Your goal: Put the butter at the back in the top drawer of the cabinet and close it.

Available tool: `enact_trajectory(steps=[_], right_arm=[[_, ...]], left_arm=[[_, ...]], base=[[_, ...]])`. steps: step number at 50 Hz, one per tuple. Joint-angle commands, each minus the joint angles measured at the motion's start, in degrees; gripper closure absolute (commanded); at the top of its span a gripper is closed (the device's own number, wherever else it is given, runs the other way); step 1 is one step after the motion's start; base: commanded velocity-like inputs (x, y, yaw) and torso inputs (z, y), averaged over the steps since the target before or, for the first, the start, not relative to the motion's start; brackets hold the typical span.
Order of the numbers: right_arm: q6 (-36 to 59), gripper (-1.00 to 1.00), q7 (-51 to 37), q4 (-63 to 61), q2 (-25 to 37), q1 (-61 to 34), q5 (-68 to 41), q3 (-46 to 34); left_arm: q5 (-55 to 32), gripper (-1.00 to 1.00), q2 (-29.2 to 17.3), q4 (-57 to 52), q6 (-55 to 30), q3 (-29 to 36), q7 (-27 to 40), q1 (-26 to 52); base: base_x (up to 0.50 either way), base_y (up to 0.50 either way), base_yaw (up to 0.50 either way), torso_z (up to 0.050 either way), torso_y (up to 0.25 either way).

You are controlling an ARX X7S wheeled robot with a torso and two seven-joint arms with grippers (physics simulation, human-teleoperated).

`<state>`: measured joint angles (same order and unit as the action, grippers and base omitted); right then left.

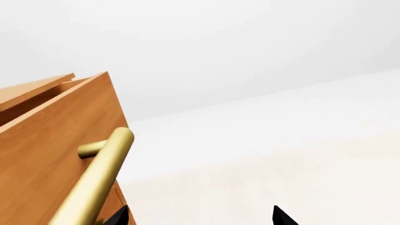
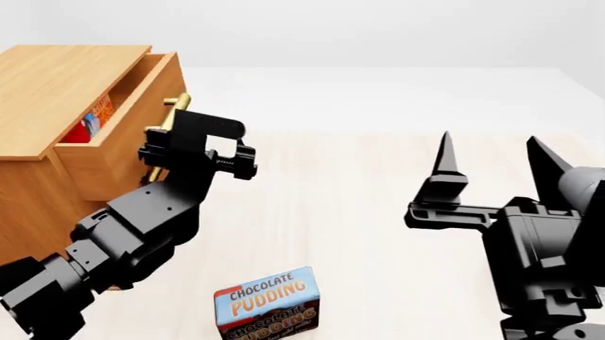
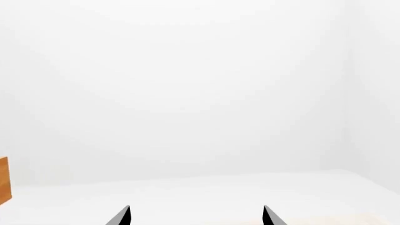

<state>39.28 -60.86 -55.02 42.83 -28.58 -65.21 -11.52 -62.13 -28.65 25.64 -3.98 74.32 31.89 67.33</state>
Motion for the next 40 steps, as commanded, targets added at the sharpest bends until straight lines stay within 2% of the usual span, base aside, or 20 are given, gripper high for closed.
enact_trajectory(steps=[1, 29, 35, 40], right_arm=[[1.0, -1.00, -0.9, 0.1, -0.7, -1.7, -0.3, -1.4], [1.2, -1.00, -1.8, -0.3, -1.1, -2.0, 0.1, -2.9], [1.4, -1.00, -2.3, -0.6, -1.1, -2.3, -0.3, -3.1], [1.5, -1.00, -2.7, -0.9, -1.0, -2.6, -0.7, -3.3]], left_arm=[[1.8, -1.00, -5.3, 0.1, -0.2, -1.9, 1.0, 1.5], [2.8, -1.00, -9.5, 4.0, 1.8, -2.7, 0.8, -0.7], [2.6, -1.00, -12.6, -2.0, 1.8, -2.6, 2.5, -1.8], [2.8, -1.00, -17.9, -12.7, 1.8, -2.2, 5.1, -3.0]], base=[[0.00, 0.00, 0.00, 0.000, 0.000], [0.00, 0.00, 0.00, 0.000, 0.001], [0.00, 0.00, 0.00, 0.000, 0.000], [0.00, 0.00, 0.00, 0.000, 0.002]])
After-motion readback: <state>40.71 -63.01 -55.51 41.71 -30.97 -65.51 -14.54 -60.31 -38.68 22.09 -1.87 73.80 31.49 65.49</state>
